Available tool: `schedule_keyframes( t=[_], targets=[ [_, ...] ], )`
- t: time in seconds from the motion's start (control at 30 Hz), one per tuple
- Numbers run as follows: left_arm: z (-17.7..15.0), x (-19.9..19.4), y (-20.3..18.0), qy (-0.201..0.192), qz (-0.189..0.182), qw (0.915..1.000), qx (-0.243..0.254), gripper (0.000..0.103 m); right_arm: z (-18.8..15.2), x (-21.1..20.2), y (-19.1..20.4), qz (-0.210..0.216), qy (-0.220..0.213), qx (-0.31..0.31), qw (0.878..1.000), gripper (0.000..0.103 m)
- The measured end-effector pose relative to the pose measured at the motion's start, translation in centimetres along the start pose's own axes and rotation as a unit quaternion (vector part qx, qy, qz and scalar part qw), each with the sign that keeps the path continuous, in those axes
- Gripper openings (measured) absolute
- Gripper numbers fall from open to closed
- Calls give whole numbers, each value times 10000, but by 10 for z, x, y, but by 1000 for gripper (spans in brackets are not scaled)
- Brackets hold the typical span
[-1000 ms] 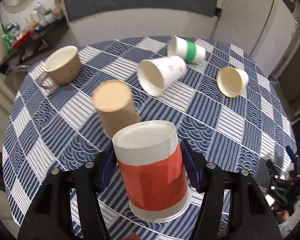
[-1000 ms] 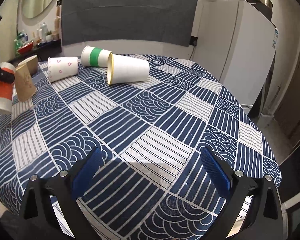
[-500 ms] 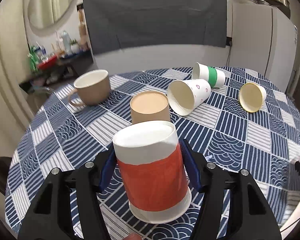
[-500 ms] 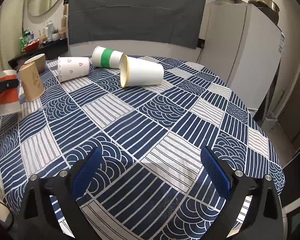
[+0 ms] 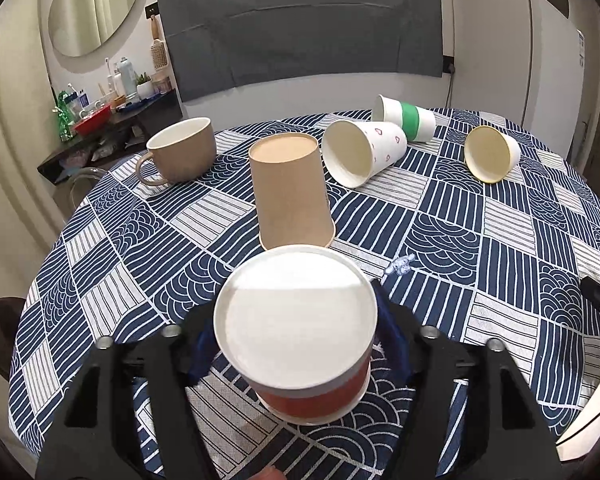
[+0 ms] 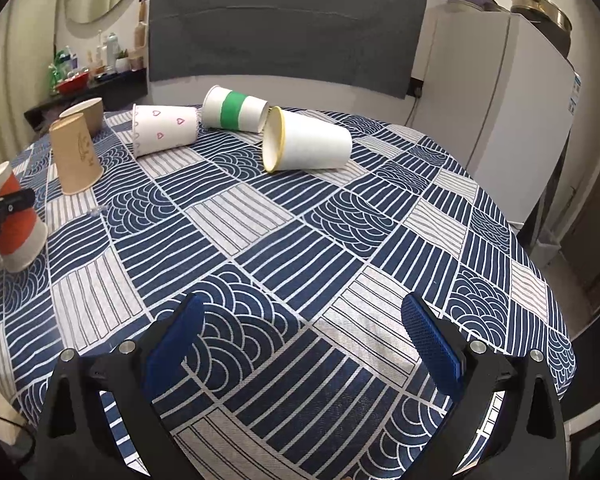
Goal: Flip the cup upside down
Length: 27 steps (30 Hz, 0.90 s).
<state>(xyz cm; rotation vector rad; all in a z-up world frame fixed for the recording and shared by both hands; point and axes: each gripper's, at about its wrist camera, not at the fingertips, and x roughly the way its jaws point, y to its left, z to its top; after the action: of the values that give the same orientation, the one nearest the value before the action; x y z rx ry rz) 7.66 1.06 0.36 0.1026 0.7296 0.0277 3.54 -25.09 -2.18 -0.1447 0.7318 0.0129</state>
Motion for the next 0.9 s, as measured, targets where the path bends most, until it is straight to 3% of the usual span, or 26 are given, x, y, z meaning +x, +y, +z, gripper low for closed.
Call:
schedule_keyframes(
  t=[0.23, 0.63, 0.9],
  targets=[
    [-1, -6, 4, 7, -64, 10000, -56, 95, 1, 1, 8, 12, 27, -56, 10000, 95],
    [-14, -27, 2, -105, -56, 9999, -51, 97, 4, 12, 27, 660, 91, 222, 9975, 95],
    [-36, -38, -8, -283, 87, 9996, 17, 97, 1, 11, 40, 750, 68, 288, 9967, 95]
  ],
)
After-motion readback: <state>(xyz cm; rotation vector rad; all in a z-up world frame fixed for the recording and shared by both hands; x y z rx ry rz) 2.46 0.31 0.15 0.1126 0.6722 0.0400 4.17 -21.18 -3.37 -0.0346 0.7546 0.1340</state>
